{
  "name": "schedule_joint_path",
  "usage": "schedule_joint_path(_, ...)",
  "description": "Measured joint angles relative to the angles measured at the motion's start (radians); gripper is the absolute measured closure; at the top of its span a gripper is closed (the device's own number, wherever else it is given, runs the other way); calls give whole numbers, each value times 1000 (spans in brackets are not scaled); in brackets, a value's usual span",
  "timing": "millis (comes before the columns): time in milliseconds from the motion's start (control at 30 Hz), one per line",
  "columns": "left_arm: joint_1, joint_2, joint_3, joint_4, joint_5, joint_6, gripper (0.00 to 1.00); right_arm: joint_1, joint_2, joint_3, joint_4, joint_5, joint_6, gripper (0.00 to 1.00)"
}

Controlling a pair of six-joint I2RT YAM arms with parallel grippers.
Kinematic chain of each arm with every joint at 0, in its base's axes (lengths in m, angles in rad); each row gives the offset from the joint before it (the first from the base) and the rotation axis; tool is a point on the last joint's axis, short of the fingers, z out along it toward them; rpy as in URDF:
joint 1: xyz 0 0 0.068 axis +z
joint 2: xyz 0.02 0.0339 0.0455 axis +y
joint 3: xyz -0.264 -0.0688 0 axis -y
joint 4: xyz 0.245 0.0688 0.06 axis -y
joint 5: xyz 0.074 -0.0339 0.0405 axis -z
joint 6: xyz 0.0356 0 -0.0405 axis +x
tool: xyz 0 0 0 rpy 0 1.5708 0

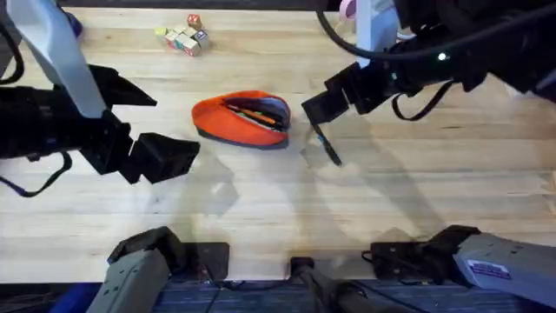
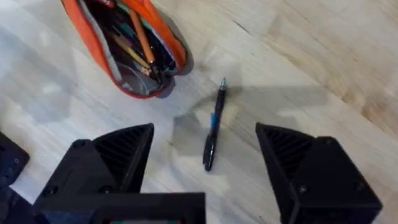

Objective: Unzip the bag, pick up the pens from the table one at a time and place them inside, then zip the bag closed.

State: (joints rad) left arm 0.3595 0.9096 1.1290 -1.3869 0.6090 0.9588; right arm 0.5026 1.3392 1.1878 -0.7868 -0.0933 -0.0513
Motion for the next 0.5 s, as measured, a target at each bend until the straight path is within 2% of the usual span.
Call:
schedule_joint_path(333,0,0,0,0,0,0,8,0,0,-195,171,7,80,5)
schedule_joint_path(500,0,0,0,0,0,0,8,0,1,-281,253,60,106,5)
